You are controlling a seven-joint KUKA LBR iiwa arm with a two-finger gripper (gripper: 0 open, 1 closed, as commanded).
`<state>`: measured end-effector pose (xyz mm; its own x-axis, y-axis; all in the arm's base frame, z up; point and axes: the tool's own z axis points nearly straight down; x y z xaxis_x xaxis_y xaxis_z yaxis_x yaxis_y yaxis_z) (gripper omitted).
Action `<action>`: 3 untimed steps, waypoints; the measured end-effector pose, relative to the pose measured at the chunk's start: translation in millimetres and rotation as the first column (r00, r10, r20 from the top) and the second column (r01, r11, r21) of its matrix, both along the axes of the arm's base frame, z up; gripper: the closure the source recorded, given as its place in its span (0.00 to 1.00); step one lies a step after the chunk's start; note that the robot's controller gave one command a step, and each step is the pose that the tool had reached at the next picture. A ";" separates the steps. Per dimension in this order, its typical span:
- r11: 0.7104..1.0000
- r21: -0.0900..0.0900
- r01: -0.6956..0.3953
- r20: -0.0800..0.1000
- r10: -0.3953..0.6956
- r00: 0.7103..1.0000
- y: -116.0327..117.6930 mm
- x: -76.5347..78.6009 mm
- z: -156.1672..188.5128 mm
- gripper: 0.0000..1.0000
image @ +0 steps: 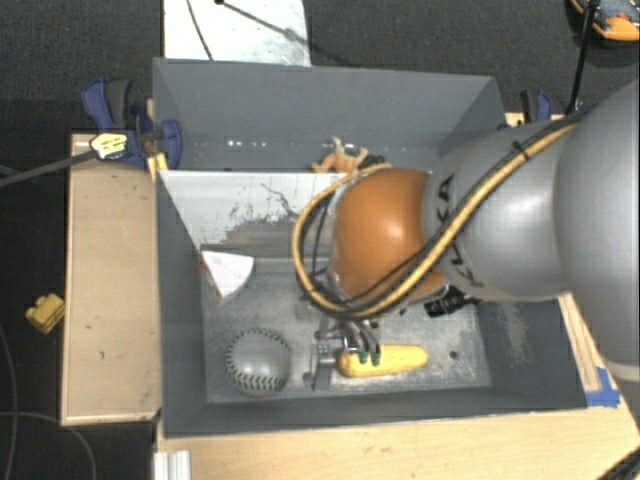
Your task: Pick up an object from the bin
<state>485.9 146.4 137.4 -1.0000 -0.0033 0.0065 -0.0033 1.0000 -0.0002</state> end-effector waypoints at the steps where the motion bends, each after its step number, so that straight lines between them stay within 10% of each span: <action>1: 1.000 0.001 0.005 0.008 -0.005 1.000 -0.6 2.1 4.2 0.00; 3: 0.998 -0.002 -0.064 0.005 0.064 0.998 -70.5 11.9 -22.7 0.00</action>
Offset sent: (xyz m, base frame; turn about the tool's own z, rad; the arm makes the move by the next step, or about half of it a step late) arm 0.0184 -0.0703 -0.0292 -0.0955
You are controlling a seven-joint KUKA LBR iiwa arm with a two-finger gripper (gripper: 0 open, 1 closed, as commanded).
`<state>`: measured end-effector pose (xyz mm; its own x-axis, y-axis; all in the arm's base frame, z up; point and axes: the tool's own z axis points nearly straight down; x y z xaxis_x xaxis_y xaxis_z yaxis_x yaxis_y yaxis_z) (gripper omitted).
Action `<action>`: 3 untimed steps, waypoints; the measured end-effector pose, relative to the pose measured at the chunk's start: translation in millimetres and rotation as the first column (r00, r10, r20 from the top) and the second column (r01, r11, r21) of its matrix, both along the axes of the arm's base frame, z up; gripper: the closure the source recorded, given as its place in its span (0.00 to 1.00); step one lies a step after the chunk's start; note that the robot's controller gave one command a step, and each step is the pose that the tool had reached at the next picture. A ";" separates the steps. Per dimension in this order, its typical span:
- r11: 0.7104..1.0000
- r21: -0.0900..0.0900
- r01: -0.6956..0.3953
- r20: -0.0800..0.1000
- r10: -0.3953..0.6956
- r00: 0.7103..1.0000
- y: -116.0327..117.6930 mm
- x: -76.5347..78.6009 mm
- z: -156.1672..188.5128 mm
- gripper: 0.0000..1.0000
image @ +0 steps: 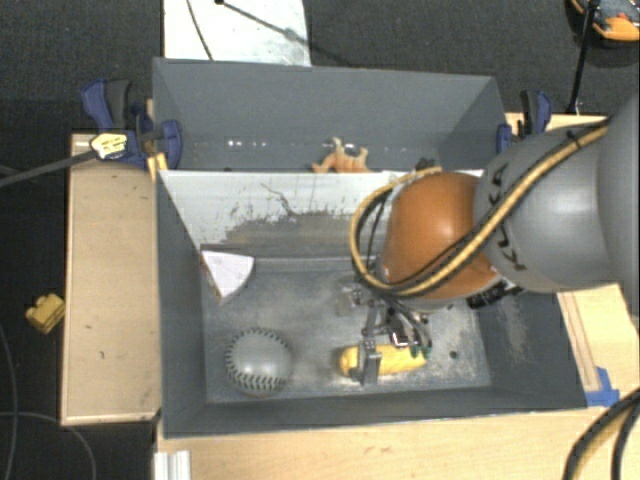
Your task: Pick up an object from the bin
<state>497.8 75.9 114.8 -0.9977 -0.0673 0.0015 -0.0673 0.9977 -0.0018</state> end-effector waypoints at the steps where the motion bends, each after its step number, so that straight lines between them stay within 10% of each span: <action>1: 0.992 0.002 -0.123 0.004 0.123 0.992 -11.2 -5.4 -22.4 0.00; 2: 0.997 0.002 -0.075 0.001 0.075 0.997 -29.5 -6.6 -33.1 0.00; 3: 0.961 0.003 -0.278 -0.001 0.278 0.961 -46.2 -16.9 -44.7 1.00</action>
Offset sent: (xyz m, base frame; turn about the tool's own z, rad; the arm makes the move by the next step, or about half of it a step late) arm -0.0073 -0.0419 -0.0397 -0.0050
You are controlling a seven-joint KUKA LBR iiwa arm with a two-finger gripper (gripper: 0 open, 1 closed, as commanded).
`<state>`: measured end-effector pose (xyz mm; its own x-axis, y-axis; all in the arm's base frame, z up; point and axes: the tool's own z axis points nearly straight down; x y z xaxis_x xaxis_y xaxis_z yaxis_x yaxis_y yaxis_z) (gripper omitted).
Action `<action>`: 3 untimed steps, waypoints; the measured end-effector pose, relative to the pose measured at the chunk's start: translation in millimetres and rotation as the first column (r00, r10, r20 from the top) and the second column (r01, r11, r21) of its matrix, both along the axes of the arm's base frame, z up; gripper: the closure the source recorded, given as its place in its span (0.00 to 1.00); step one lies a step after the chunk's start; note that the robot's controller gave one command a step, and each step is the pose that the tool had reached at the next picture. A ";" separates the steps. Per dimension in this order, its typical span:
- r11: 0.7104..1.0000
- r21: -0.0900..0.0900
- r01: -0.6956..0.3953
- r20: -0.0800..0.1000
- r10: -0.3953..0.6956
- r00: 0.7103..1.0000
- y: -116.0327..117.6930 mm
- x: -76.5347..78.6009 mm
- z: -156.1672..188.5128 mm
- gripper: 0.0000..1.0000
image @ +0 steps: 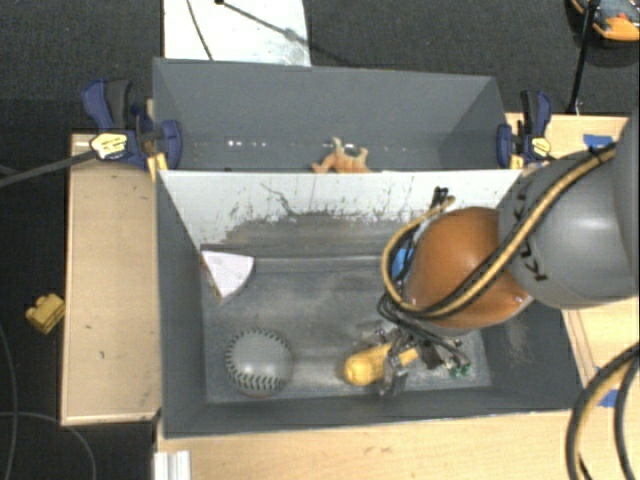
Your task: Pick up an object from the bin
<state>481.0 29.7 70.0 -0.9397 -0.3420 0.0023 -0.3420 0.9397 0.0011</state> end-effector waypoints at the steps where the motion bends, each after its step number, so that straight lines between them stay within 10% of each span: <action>1: 1.000 0.000 0.005 0.000 -0.005 1.000 0.1 0.0 0.0 1.00; 2: 1.000 0.000 0.007 -0.001 -0.007 1.000 0.1 0.0 0.0 1.00; 3: 1.000 0.001 0.001 0.006 -0.001 1.000 33.1 9.6 146.7 1.00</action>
Offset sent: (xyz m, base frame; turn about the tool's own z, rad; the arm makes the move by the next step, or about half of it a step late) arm 0.0000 0.0000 0.0000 0.0000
